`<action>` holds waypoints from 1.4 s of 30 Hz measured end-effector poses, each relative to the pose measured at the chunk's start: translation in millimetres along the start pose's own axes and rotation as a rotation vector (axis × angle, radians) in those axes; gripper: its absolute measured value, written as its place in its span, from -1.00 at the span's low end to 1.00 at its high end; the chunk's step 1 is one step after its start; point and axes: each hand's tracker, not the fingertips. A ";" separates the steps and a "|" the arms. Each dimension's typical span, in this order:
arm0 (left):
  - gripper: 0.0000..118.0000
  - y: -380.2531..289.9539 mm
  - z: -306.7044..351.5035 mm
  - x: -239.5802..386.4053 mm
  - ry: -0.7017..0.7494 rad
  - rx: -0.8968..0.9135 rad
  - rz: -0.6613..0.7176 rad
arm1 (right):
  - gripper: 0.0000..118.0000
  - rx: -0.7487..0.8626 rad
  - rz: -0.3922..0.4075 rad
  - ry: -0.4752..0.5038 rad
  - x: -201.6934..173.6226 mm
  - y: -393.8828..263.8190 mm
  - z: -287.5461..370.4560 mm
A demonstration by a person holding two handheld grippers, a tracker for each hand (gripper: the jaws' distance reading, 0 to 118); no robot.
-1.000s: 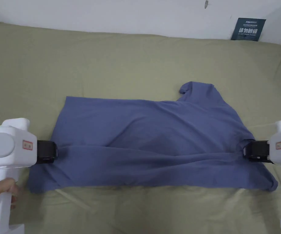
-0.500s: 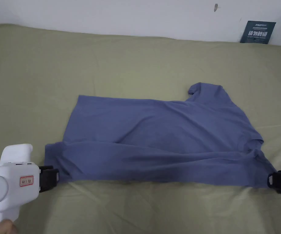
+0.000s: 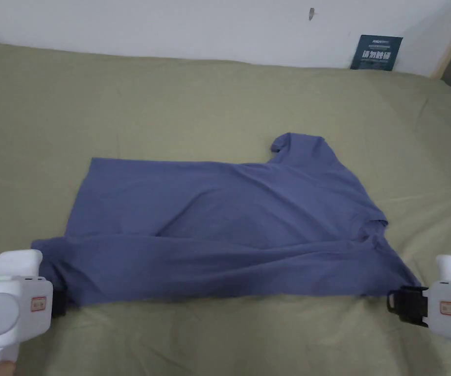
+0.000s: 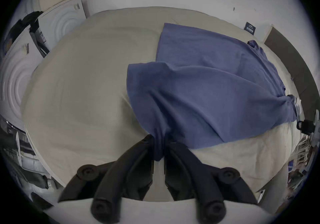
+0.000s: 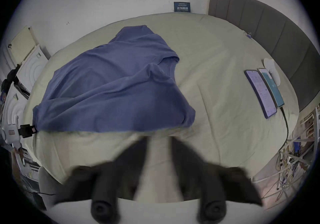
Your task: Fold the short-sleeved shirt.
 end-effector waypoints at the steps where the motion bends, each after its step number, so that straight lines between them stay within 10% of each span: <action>1: -0.79 1.1 4.8 -0.7 -0.003 0.003 -0.005 | 0.43 0.011 -0.002 0.013 3.3 4.7 -0.2; 8: -0.79 7.6 18.2 -4.5 -0.044 0.028 0.006 | 0.35 0.026 -0.083 -0.025 32.8 37.8 -48.3; 11: -0.79 7.0 18.7 -6.9 -0.053 0.018 0.005 | -0.85 -0.107 -0.105 0.021 29.3 26.3 -76.7; 14: -0.79 6.2 16.9 -2.8 -0.042 0.014 -0.008 | -0.91 -0.023 -0.074 -0.021 14.8 28.8 -55.3; 40: -0.89 -76.2 29.2 -31.9 -0.071 -0.104 -0.067 | -0.90 -0.104 -0.149 -0.026 59.1 -44.6 -4.3; 41: -0.89 -71.6 31.2 -32.1 -0.072 -0.105 -0.069 | -0.71 -0.100 -0.138 -0.033 57.2 -40.5 -1.1; 42: -0.87 -67.4 33.2 -34.1 -0.079 -0.099 -0.060 | -0.06 -0.088 -0.107 -0.065 56.3 -35.1 4.2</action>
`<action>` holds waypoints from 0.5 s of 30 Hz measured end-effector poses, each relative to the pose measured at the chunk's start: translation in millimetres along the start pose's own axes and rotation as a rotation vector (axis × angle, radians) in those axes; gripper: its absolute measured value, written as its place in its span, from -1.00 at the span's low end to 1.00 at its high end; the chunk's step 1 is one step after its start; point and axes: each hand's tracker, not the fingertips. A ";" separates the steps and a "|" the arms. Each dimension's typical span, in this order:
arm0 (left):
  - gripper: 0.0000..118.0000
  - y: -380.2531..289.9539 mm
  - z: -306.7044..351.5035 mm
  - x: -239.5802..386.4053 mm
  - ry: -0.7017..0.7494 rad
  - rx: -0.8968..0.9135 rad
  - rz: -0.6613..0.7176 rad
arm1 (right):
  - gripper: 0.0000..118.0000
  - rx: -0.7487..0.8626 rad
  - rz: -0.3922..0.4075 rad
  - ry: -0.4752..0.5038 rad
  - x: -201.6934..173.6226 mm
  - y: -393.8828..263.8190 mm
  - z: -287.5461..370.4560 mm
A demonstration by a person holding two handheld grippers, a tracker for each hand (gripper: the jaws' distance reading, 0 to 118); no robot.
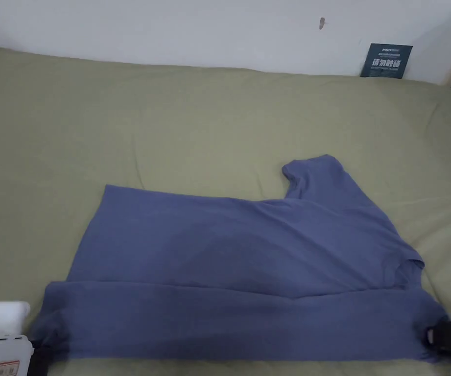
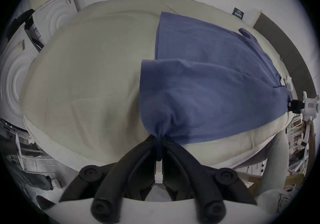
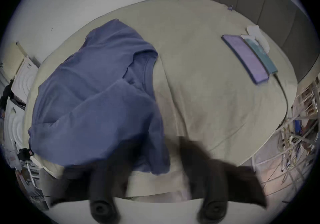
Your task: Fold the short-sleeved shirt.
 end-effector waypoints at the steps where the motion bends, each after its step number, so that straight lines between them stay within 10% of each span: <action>1: -0.72 4.9 3.5 -1.2 0.001 -0.006 0.005 | 0.37 0.013 0.033 -0.026 -3.5 3.7 6.0; 4: 0.30 18.2 28.3 4.1 -0.033 0.038 0.029 | 0.41 0.087 0.098 -0.031 -12.0 19.2 29.2; 8: 0.30 46.6 55.9 24.5 -0.067 0.111 0.042 | 0.23 0.136 0.149 0.025 -31.2 39.9 47.0; 11: 0.01 63.9 58.7 39.7 -0.086 0.230 -0.037 | -0.58 0.154 0.176 0.073 -46.7 49.8 43.8; 12: -0.54 69.4 57.6 45.9 -0.056 0.241 -0.057 | -1.00 0.153 0.180 0.066 -51.4 50.9 36.8; 13: -0.93 75.0 50.6 54.0 -0.016 0.246 -0.068 | -1.00 0.151 0.185 0.050 -56.2 50.8 27.7; 15: -0.96 81.4 32.4 62.2 -0.023 0.235 -0.050 | -1.00 0.133 0.184 0.046 -61.0 51.2 11.3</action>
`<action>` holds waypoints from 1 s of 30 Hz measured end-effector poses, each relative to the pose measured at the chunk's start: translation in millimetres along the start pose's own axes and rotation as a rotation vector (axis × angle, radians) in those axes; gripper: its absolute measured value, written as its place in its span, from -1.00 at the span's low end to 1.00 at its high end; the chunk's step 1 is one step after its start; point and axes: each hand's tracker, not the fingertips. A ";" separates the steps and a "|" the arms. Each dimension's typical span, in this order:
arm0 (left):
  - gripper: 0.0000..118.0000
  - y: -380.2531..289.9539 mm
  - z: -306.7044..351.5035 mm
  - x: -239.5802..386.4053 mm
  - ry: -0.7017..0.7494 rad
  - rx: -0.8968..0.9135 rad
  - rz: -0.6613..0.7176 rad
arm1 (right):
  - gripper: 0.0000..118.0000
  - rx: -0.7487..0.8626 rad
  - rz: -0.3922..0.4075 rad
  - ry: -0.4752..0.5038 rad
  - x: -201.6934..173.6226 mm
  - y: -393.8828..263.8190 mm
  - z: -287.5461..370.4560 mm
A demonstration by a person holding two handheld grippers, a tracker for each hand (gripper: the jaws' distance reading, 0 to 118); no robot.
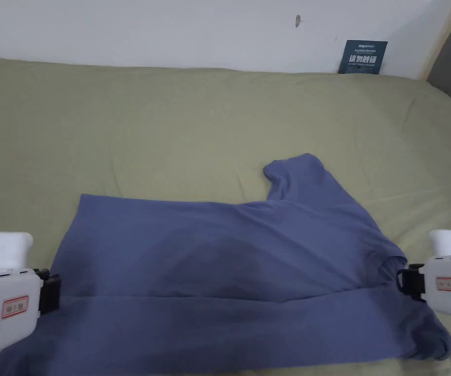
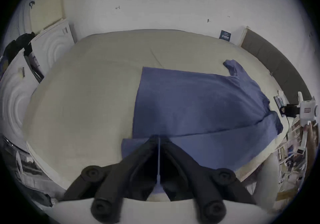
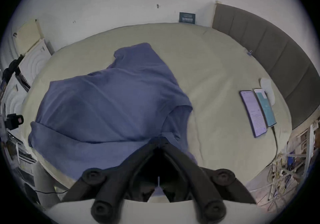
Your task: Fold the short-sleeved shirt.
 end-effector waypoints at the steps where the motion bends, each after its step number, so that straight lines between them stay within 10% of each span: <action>1: -0.97 1.7 -9.2 2.3 -0.030 -0.032 0.015 | -1.00 -0.006 -0.014 0.021 -2.1 -2.6 -5.0; 14: -0.99 38.4 -40.7 15.9 -0.015 -0.024 0.012 | -1.00 0.066 0.004 0.038 7.5 116.5 -64.2; 15: -0.99 37.2 -44.7 12.2 -0.016 -0.025 0.018 | -0.75 0.051 0.015 0.028 6.6 131.2 -76.3; 17: -0.99 36.7 -50.2 14.0 -0.012 -0.032 0.014 | 0.56 0.000 0.074 0.030 5.5 155.4 -108.0; 18: -0.99 36.5 -53.1 14.8 -0.005 -0.036 0.014 | 0.79 0.011 0.063 0.030 5.2 165.5 -121.5; 29: -0.99 35.2 -71.2 1.3 0.012 -0.106 0.020 | 0.52 -0.117 0.001 -0.029 20.3 183.0 -214.4; 30: -0.99 35.8 -71.1 -0.2 0.013 -0.108 0.029 | 0.27 -0.125 0.025 -0.031 21.9 183.5 -210.7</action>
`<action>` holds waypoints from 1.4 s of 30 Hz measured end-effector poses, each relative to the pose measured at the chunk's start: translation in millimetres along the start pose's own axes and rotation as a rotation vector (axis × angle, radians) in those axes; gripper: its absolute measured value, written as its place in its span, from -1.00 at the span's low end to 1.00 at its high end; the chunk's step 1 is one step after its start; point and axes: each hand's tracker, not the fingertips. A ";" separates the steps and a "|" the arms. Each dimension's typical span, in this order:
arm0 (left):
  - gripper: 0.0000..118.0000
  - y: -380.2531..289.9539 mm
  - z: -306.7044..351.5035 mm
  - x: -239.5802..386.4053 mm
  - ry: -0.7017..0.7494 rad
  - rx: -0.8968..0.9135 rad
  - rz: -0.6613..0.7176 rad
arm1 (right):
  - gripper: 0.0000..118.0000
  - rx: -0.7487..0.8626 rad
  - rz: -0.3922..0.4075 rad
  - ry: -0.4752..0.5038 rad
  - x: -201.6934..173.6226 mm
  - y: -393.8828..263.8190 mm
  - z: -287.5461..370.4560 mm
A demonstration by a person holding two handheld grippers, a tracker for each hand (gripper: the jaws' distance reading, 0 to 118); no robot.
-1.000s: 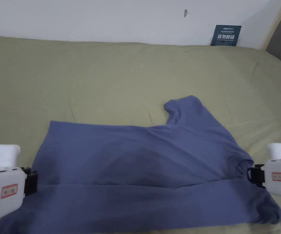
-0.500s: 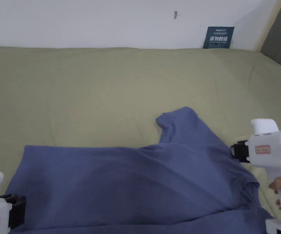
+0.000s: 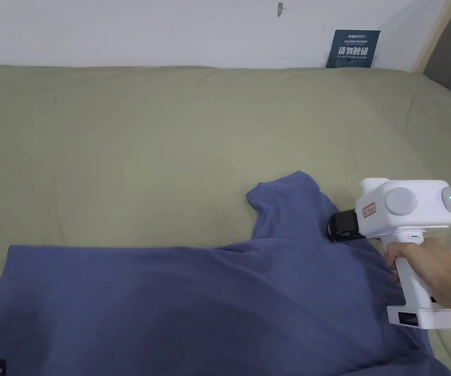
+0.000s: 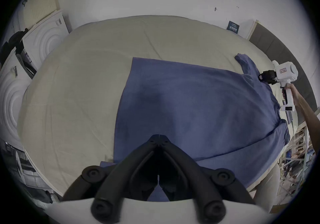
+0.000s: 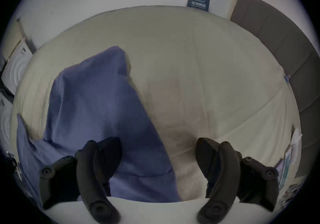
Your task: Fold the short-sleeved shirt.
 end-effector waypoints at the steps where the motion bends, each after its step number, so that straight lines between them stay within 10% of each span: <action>1: -0.99 -0.8 1.6 1.6 -0.003 0.001 0.004 | -0.09 0.000 0.015 0.013 -0.7 -0.1 5.9; 2: -0.99 -0.7 1.8 1.9 -0.005 0.002 0.003 | -0.76 0.030 0.058 0.034 -5.4 -1.7 13.7; 3: -0.99 -0.3 1.7 2.2 -0.003 0.003 0.002 | -1.00 0.039 0.095 0.023 -13.8 -1.3 21.1; 14: -0.99 41.2 -18.2 -18.4 -0.018 0.048 0.031 | -1.00 0.055 0.033 0.039 -12.3 3.1 29.4; 16: -0.45 65.2 -32.7 -23.7 -0.031 0.050 0.033 | -1.00 0.058 0.023 0.052 -10.6 3.2 31.6; 18: 0.57 92.9 -50.8 -21.0 -0.032 0.041 0.050 | -1.00 0.074 0.002 0.050 -8.2 2.8 31.1; 19: 0.59 103.9 -61.2 -24.3 -0.040 0.049 0.055 | -1.00 0.076 -0.001 0.054 -8.4 2.3 30.5; 31: 0.28 146.0 -140.7 -26.8 0.098 -0.079 0.064 | -1.00 0.038 -0.002 0.067 -11.6 -1.5 25.1; 32: -0.04 144.9 -129.5 -21.1 0.096 -0.057 0.051 | -1.00 0.038 -0.004 0.068 -11.9 -1.4 25.5; 33: -0.96 146.0 -124.6 -16.9 0.116 -0.049 0.008 | -1.00 0.039 -0.005 0.068 -11.9 -1.6 26.5; 42: -0.98 147.4 -85.0 -20.2 0.032 -0.027 0.043 | -1.00 0.088 -0.023 0.082 -7.9 4.9 66.6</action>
